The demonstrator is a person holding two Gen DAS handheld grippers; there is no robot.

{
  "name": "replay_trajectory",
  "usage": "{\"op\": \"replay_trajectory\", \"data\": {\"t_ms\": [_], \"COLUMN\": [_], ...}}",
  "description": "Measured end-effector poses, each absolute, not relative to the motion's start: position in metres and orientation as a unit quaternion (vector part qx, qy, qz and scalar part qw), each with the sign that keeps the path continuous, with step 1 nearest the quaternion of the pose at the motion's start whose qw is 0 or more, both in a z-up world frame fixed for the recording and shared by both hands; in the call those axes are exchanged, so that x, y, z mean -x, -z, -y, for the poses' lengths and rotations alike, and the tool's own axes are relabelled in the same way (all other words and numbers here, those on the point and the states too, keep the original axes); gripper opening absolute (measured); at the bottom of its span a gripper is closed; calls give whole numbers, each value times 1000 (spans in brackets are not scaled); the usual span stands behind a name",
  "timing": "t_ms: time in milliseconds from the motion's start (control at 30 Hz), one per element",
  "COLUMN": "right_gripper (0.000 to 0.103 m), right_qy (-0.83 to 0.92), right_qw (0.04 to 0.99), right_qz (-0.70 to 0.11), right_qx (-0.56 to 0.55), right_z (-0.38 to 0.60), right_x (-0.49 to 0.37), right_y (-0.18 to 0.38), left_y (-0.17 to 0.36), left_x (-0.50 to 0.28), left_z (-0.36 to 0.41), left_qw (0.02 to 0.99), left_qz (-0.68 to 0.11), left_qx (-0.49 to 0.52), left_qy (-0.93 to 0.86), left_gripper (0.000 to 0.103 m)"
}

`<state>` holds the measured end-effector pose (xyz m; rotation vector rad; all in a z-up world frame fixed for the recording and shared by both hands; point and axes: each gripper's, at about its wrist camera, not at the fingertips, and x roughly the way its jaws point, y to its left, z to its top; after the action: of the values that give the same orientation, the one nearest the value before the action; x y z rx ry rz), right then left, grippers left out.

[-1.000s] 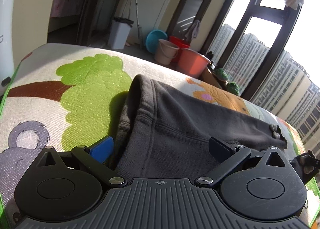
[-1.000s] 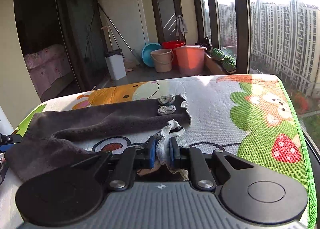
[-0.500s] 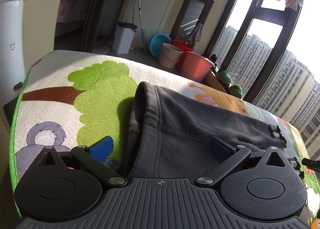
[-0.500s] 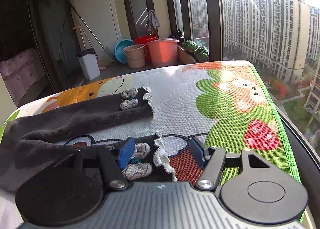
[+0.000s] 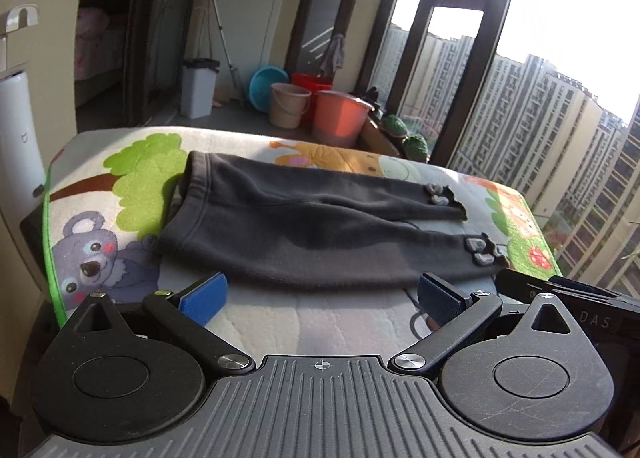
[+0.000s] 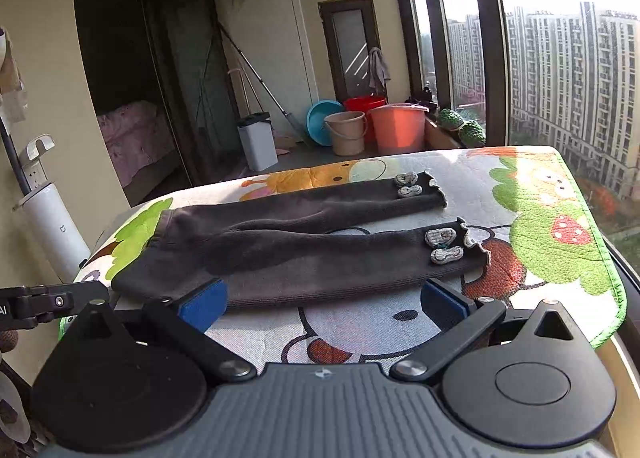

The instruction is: Fold clothes

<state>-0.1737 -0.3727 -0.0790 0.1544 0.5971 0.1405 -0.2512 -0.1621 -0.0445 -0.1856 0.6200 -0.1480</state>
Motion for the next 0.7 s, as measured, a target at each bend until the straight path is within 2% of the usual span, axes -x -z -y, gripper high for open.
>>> {"op": "replay_trajectory", "data": {"t_ms": [367,533,700], "right_gripper": [103,103,103], "right_qy": [-81,-77,-74], "right_qw": [947,949,950], "right_qz": [-298,-304,-303], "right_qx": [-86,-31,-22], "right_z": [368,351,350], "right_x": [211,214,217], "right_y": [55,56,55], "left_y": [41,35,34], "left_x": [290,294,295], "left_z": [179,178,179], "left_qw": [952,955,954], "left_qz": [-298,-291,-292], "left_qx": [47,46,42], "left_qy": [45,43,48], "left_gripper": [103,103,103]}}
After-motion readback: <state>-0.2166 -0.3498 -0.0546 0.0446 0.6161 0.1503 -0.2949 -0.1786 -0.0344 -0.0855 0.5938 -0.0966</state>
